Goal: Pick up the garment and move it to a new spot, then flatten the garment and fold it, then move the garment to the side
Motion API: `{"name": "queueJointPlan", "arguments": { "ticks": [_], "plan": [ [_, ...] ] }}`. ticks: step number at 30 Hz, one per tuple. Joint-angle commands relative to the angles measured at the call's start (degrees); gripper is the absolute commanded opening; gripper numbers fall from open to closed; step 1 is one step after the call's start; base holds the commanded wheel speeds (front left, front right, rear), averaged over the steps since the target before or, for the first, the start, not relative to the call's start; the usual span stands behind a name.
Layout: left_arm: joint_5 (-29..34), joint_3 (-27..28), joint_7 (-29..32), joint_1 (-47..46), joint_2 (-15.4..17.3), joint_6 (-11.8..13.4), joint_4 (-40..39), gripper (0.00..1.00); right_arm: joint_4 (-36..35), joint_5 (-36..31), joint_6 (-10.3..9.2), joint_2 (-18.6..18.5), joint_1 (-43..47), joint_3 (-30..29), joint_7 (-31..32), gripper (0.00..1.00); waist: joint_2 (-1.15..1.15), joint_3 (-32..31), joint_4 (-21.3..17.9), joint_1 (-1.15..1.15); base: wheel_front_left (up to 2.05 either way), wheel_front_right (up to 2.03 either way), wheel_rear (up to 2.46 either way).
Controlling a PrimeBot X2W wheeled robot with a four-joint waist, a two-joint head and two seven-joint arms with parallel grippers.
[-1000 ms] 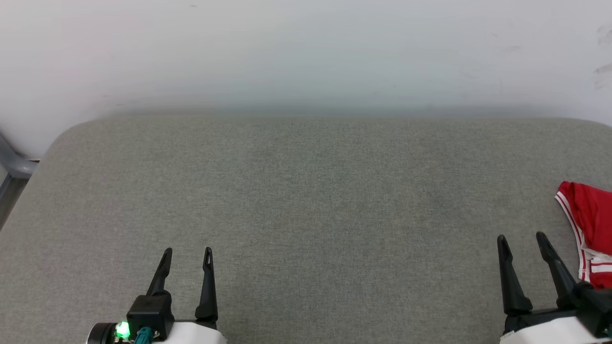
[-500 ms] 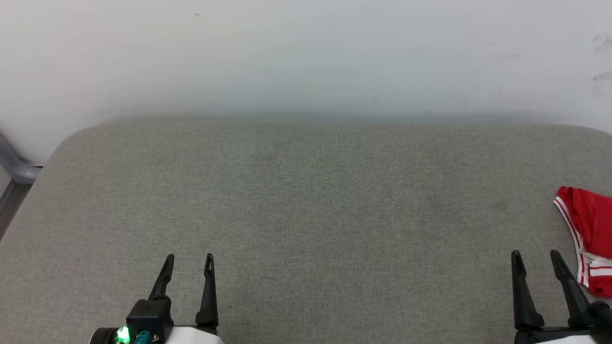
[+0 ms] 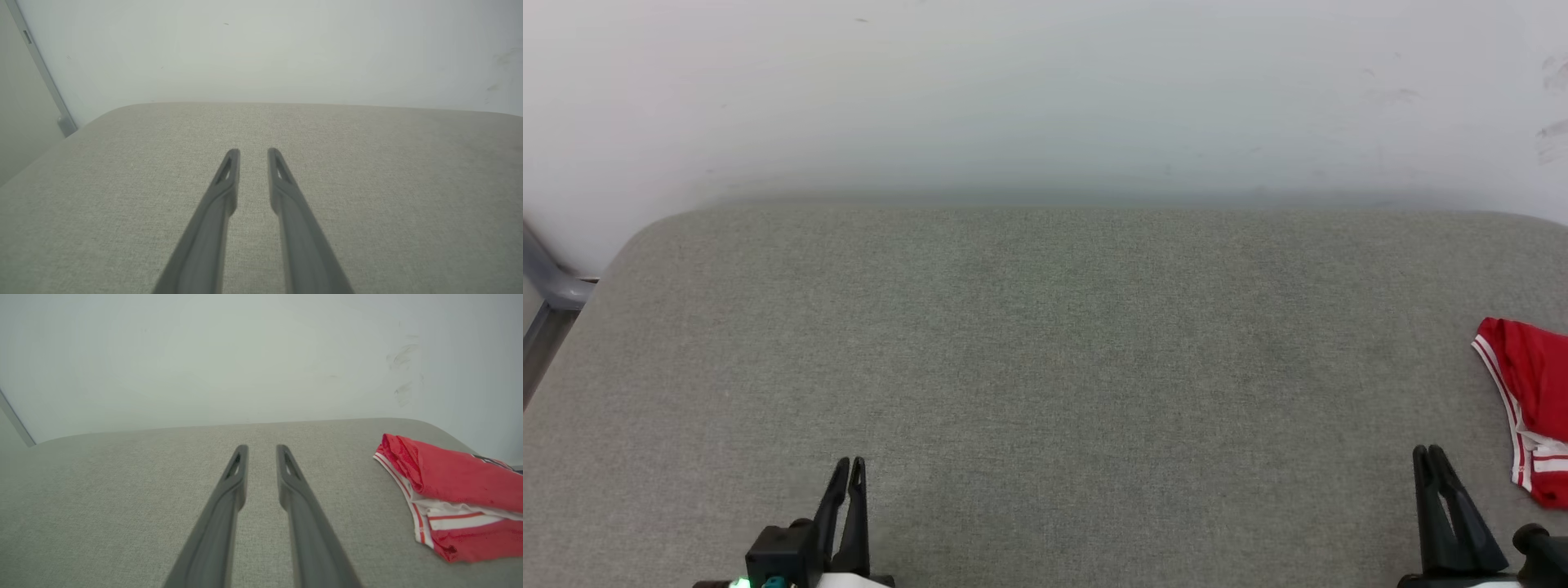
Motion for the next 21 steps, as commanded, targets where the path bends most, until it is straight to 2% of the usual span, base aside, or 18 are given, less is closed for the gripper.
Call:
{"name": "queueJointPlan", "arguments": {
  "ticks": [1, 20, 21],
  "plan": [
    [-0.30, 0.06, 0.09, -0.05, 0.00, -0.04, 0.05, 0.00, 0.05, 0.30, 0.00, 0.00, -0.06, 0.01, 0.06, 0.00, 0.00, 0.00, 0.00, 0.00, 0.00, 0.00, 0.00],
    [-21.96, 2.70, 5.46, -2.94, -0.17, -2.46, 1.76, 0.00, 3.45, 21.06, -0.01, 0.20, -4.06, 0.12, 5.20, 0.00, 0.00, 0.15, -0.39, 0.00, 0.00, 0.00, 0.00],
    [-24.87, 3.05, 6.16, -3.32, -0.19, -2.78, 1.94, 0.00, 3.85, 23.86, -0.01, 0.22, -4.64, 0.12, 5.90, 0.00, 0.00, 0.17, -0.45, 0.00, 0.00, 0.00, 0.00]
  ]
}}
